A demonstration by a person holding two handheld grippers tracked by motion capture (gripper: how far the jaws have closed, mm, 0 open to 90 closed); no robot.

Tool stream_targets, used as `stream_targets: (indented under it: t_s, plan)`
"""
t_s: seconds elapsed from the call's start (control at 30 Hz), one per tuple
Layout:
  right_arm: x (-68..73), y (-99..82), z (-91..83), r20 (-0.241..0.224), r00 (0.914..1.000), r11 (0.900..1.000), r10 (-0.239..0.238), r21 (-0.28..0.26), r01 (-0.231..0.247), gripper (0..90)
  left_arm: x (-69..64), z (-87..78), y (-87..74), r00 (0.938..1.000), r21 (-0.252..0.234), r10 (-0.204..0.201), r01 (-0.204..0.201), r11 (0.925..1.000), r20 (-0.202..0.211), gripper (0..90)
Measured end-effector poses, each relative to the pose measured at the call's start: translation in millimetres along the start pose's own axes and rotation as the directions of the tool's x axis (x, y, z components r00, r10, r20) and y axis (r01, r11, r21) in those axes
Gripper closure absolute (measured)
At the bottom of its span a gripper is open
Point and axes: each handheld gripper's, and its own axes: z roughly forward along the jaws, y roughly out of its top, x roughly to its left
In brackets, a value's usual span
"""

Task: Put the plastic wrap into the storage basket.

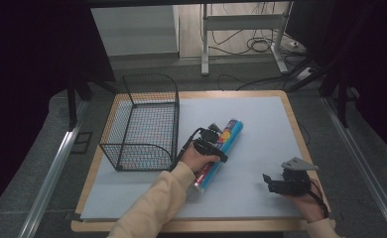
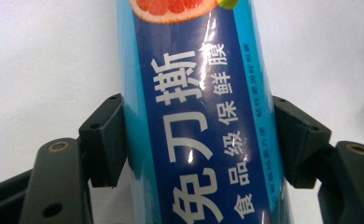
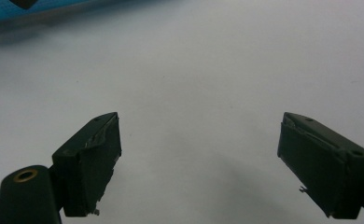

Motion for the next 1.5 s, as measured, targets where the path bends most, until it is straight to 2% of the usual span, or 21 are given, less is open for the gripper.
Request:
stream_targets:
  t_s: [0.37, 0.63, 1.1, 1.5]
  plan:
    - [-0.4, -0.1, 0.2, 0.001, 1.0000, 1.0000, -0.001, 0.002, 0.001, 13.6, 6.7, -17.0, 1.9, 0.9995, -0.037, -0.009, 0.010, 0.9993, 0.031, 30.0]
    - [-0.7, 0.1, -0.3, 0.004, 1.0000, 1.0000, -0.001, 0.000, 0.001, 13.6, 10.4, -31.7, 3.0, 0.9995, -0.074, -0.013, 0.015, 0.9972, 0.028, 30.3]
    - [-1.3, 0.0, -0.3, 0.007, 1.0000, 1.0000, 0.003, 0.001, -0.003, 13.7, 16.5, -41.3, 1.8, 0.9977, -0.096, -0.022, 0.028, 0.9950, 0.064, 30.8]
    - [-1.3, 0.1, 0.1, 0.007, 1.0000, 1.0000, 0.003, 0.002, -0.003, 13.8, 17.4, -49.7, 0.8, 0.9977, -0.115, -0.027, 0.034, 0.9928, 0.062, 31.1]
